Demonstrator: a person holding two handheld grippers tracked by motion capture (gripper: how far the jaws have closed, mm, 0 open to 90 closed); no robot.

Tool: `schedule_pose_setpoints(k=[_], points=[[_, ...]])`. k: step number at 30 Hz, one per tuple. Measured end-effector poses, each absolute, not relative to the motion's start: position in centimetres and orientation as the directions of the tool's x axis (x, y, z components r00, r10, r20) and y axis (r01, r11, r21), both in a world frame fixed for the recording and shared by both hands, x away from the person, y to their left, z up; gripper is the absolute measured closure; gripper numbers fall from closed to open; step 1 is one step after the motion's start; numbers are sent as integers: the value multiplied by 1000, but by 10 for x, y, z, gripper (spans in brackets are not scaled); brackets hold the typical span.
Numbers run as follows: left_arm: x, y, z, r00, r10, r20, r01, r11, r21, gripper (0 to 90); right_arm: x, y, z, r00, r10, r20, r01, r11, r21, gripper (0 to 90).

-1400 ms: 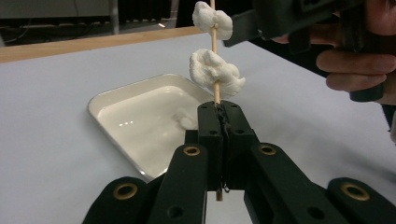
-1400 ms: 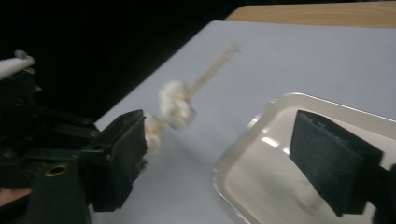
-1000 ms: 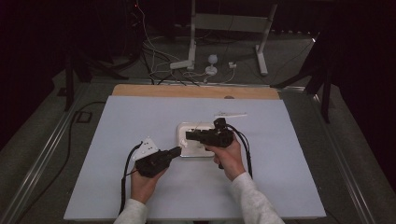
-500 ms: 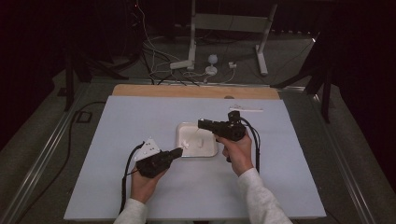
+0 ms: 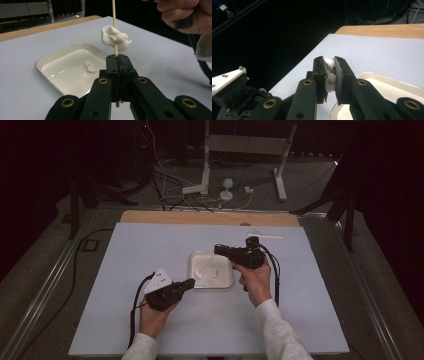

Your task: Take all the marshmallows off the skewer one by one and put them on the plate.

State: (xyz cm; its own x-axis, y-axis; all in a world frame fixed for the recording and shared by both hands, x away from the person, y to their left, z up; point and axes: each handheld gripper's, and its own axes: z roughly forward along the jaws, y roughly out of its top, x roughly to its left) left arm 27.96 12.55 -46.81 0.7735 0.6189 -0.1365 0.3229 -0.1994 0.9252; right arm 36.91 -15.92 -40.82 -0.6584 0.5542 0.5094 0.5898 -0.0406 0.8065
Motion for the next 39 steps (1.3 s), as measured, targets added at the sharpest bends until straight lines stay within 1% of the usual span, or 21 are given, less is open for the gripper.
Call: schedule_pose_setpoints(k=[1, 2, 4, 9, 18, 24, 29, 39], points=[[279, 126, -469, 770, 624, -129, 326, -212, 922, 900, 369, -159, -408, -658, 554, 509, 590, -41, 807, 811], [279, 127, -470, 770, 625, -130, 330, -214, 920, 900, 371, -168, -405, -640, 558, 528, 588, -87, 805, 812], [280, 129, -471, 764, 628, -145, 339, -200, 919, 900, 371, -172, -403, -639, 562, 525, 584, -89, 807, 812], [281, 127, -471, 762, 631, -146, 339, -196, 920, 900, 368, -175, -400, -670, 573, 472, 568, -14, 823, 807], [282, 134, -471, 746, 644, -167, 348, -164, 923, 898, 369, -172, -405, -673, 589, 448, 564, 17, 825, 796], [283, 135, -470, 742, 646, -178, 355, -153, 922, 898, 369, -168, -410, -673, 610, 418, 563, 57, 824, 788], [283, 135, -470, 739, 649, -181, 357, -150, 922, 897, 369, -167, -418, -663, 625, 412, 573, 70, 816, 784], [284, 135, -471, 739, 648, -186, 362, -149, 920, 896, 367, -161, -435, -650, 671, 356, 579, 134, 804, 781]])
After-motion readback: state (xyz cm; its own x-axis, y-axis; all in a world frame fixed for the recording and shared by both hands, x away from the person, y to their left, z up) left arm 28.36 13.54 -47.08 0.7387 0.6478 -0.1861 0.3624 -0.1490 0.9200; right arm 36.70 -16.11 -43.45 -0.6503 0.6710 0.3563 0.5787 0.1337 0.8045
